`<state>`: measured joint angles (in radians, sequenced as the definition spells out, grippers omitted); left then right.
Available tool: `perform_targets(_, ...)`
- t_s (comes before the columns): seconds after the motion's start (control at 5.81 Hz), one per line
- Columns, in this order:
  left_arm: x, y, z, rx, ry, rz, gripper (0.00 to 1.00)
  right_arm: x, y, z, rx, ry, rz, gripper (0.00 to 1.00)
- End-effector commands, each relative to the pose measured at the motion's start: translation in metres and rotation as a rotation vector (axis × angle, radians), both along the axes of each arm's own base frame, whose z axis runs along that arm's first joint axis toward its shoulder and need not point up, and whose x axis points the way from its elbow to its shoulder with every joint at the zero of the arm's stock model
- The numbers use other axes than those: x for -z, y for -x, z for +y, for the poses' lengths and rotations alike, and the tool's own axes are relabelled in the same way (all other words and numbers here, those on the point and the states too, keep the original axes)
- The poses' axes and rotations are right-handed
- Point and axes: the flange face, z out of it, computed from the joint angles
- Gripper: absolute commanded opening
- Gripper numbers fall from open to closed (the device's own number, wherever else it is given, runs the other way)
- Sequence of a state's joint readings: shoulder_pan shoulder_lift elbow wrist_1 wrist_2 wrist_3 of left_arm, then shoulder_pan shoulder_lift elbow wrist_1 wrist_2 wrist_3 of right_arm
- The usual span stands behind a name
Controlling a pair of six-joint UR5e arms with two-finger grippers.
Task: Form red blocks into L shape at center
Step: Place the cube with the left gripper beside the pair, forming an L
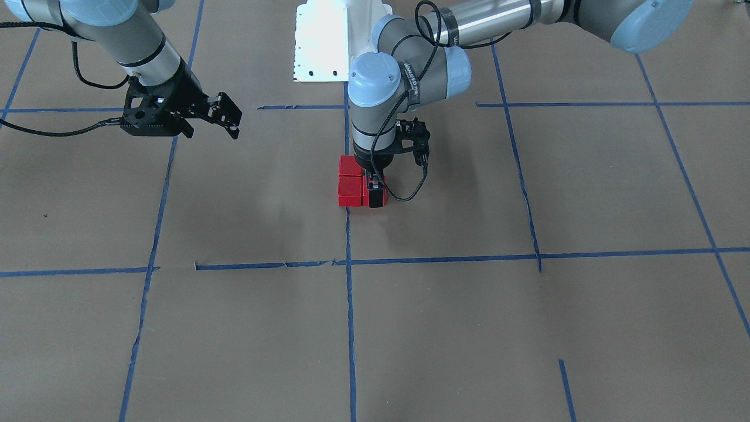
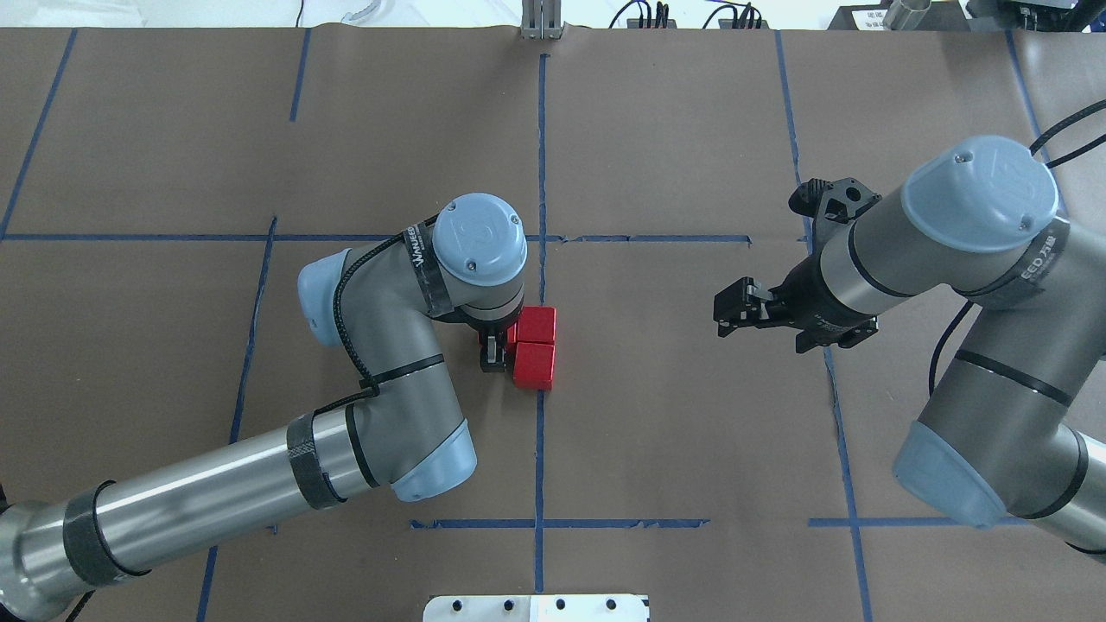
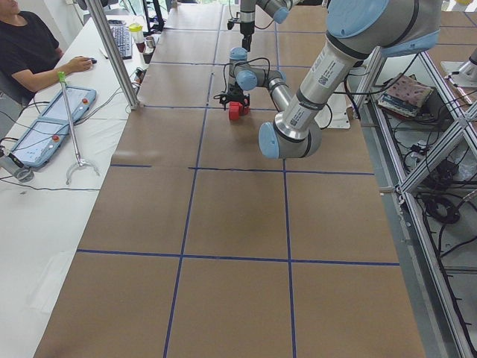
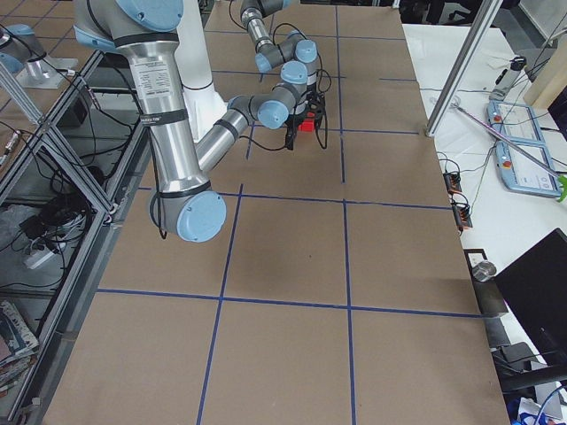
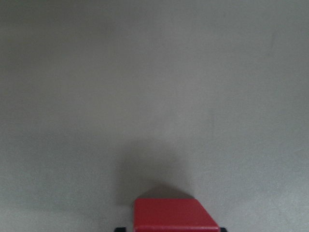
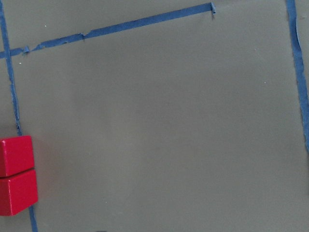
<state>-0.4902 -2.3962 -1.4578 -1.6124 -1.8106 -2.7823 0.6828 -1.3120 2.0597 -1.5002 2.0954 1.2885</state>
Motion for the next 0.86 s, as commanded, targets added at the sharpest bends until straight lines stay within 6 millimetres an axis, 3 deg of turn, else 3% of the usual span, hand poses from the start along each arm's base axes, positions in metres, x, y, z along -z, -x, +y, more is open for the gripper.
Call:
perform_targets(0.0, 0.014, 0.011, 0.001, -0.052, -0.068, 0.017, 1.0, 0.001, 0.0, 0.0, 0.001, -0.003, -0.002, 1.0)
perform_targets(0.34, 0.043, 0.077, 0.016, -0.21, -0.271, 0.012, 1.0, 0.001, -0.003, -0.003, -0.006, -0.003, -0.002, 1.0)
perform_targets(0.52, 0.039, 0.115, 0.024, -0.277, -0.359, -0.01, 1.0, -0.002, -0.021, -0.017, -0.036, 0.001, 0.001, 1.0)
perform_targets(0.69, 0.014, 0.172, 0.045, -0.407, -0.5, -0.003, 1.0, -0.008, -0.042, -0.033, -0.076, 0.003, 0.014, 1.0)
